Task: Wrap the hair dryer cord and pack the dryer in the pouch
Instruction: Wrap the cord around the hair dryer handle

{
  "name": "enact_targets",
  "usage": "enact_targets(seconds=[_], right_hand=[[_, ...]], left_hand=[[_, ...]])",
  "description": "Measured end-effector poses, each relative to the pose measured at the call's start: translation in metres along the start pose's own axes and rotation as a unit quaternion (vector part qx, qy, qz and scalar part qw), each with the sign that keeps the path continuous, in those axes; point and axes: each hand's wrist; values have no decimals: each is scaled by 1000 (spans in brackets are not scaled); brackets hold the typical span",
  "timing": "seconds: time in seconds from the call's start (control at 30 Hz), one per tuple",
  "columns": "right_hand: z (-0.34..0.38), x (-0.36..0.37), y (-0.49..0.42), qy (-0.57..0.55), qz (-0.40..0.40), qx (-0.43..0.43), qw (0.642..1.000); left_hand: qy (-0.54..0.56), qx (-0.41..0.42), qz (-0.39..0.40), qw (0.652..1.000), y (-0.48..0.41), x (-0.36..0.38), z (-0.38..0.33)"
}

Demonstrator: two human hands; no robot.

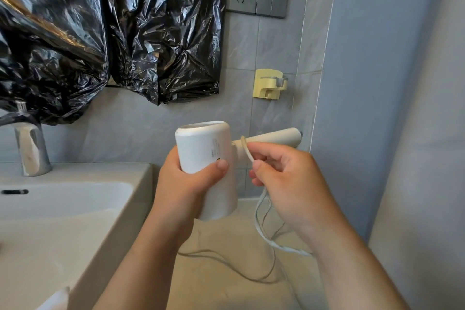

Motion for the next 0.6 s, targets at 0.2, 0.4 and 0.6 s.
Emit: enact_targets(seconds=[0.2, 0.4, 0.6], right_hand=[[-1, -1, -2, -43, -17, -21, 999], [11, -7, 3, -71, -19, -51, 996], [18, 11, 9, -59, 44, -93, 993]], left_hand=[[85, -9, 70, 994, 0, 14, -9], [230, -80, 157, 957, 2, 14, -27], [380, -100, 164, 905, 17, -6, -10]])
Point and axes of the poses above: each hand's wrist, its own y-axis away from the middle knuckle, its own x-axis out of the palm, z = x × y, and after that the axes turned 12 degrees about z, right-handed
